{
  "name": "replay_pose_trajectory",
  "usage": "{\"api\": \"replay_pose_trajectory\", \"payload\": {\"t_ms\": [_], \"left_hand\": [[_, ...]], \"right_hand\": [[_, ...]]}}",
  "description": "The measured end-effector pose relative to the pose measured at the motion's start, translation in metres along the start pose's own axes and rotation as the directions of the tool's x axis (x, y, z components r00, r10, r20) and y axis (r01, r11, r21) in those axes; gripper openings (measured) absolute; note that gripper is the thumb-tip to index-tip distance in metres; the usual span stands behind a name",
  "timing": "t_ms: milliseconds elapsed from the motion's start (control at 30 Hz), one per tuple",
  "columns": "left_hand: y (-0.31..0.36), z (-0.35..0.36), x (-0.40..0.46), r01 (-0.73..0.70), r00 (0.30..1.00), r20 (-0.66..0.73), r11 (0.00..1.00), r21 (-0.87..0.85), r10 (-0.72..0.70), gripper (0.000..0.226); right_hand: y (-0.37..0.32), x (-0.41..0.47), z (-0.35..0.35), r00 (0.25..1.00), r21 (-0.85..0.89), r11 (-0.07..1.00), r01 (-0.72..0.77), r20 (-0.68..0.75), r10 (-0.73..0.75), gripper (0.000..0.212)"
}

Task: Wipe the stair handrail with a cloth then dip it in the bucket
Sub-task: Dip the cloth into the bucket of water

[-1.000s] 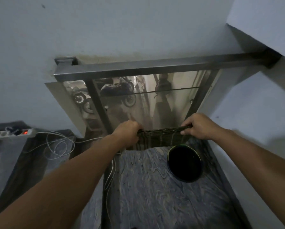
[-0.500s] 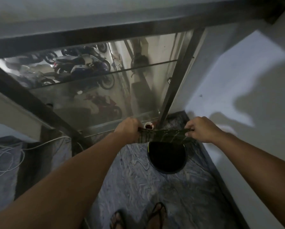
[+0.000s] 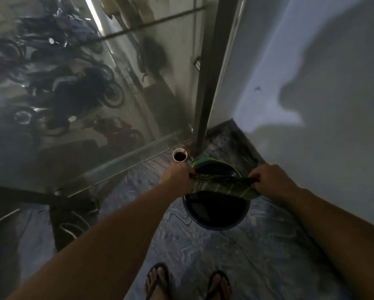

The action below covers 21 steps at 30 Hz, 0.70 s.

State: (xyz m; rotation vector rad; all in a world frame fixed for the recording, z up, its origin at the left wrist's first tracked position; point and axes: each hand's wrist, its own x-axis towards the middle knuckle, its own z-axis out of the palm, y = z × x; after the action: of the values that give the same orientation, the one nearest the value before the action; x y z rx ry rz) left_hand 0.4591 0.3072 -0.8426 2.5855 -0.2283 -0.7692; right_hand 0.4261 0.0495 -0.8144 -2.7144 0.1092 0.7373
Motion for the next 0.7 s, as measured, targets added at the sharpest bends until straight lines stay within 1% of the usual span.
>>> {"api": "replay_pose_trajectory", "payload": {"t_ms": [167, 300, 367, 400, 533, 600, 700], "left_hand": [[-0.011, 0.063, 0.058, 0.052, 0.993, -0.099, 0.993, -0.111, -0.063, 0.026], [-0.022, 0.108, 0.089, 0.001, 0.992, -0.123, 0.996, -0.095, -0.012, 0.03], [-0.03, 0.132, 0.097, 0.009, 0.995, -0.101, 0.996, -0.089, -0.018, 0.029], [-0.035, 0.142, 0.098, 0.016, 0.997, -0.077, 0.997, -0.076, -0.022, 0.028], [-0.044, 0.163, 0.082, 0.006, 0.998, 0.059, 1.0, 0.015, -0.006, 0.027], [-0.045, 0.164, 0.071, 0.007, 0.992, 0.125, 1.0, 0.021, -0.01, 0.025], [-0.049, 0.159, 0.054, 0.053, 0.99, 0.133, 0.999, 0.008, -0.054, 0.035]], "right_hand": [[0.035, 0.044, 0.064, 0.994, 0.086, 0.993, -0.075, -0.072, 0.082, 0.019], [0.055, 0.071, 0.117, 0.978, 0.146, 0.982, -0.121, -0.153, 0.144, 0.019], [0.063, 0.077, 0.146, 0.968, 0.173, 0.975, -0.141, -0.18, 0.172, 0.021], [0.065, 0.077, 0.16, 0.971, 0.174, 0.974, -0.146, -0.163, 0.175, 0.023], [0.062, 0.063, 0.194, 0.976, 0.125, 0.969, -0.212, -0.013, 0.215, 0.031], [0.059, 0.053, 0.2, 0.976, 0.166, 0.962, -0.216, 0.026, 0.214, 0.032], [0.058, 0.037, 0.197, 0.983, 0.251, 0.951, -0.183, 0.063, 0.173, 0.035]]}}
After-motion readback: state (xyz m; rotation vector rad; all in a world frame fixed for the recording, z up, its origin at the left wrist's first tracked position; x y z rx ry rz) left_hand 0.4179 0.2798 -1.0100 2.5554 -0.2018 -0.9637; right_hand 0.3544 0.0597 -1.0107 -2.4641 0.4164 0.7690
